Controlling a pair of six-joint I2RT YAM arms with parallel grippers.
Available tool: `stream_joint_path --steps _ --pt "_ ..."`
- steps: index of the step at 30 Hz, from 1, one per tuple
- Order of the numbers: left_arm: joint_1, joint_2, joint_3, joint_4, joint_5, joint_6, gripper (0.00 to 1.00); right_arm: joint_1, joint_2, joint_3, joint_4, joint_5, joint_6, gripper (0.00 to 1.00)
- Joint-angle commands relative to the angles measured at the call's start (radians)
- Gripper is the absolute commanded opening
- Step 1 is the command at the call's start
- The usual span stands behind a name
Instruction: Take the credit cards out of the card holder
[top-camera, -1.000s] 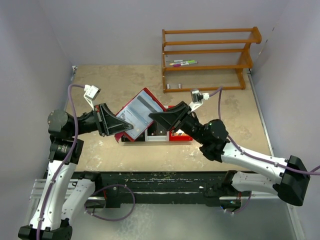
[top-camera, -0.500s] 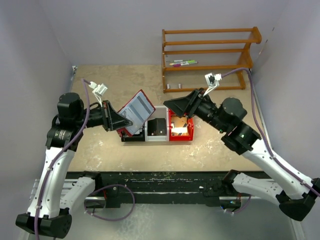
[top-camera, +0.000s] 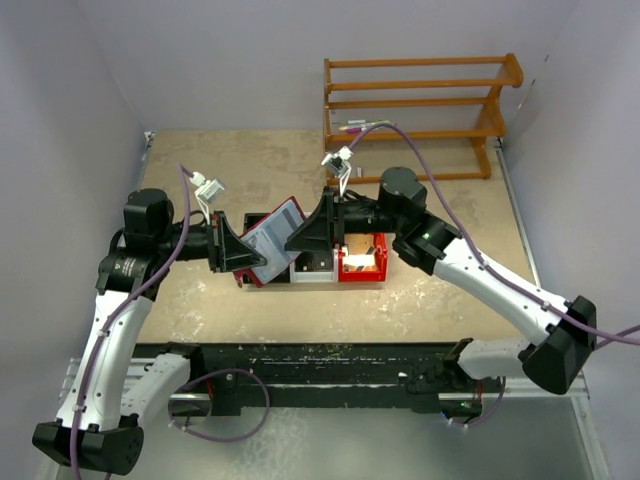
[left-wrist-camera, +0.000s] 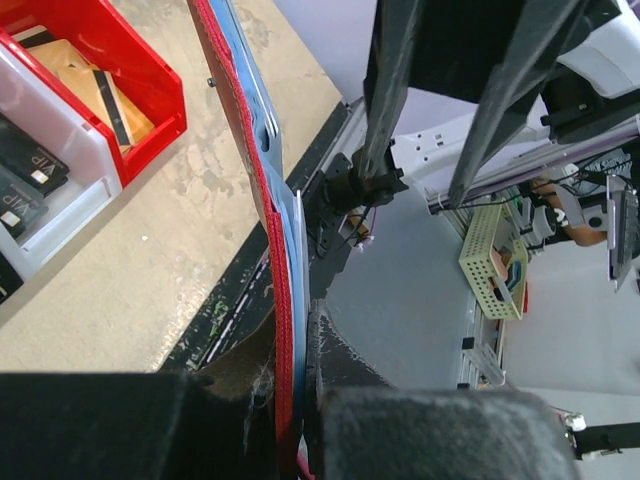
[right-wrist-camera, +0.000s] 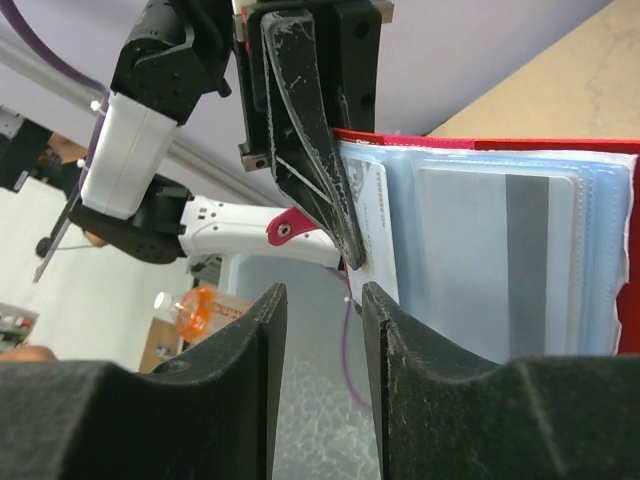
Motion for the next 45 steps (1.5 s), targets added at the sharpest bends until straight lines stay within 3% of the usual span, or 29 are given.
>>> stream_joint_path --steps 1,16,45 --pt "0.003 0.004 0.004 0.047 0.07 0.031 0.0 0.024 0.011 0.034 0.107 -0.148 0.013 0.38" --pt "0.003 0.005 0.019 0.081 0.195 0.004 0.0 0.045 0.069 0.078 -0.053 -0.15 -0.066 0.37" --pt "0.003 -0.021 0.052 0.057 0.241 -0.016 0.0 0.025 0.146 0.217 -0.299 -0.12 -0.233 0.37"
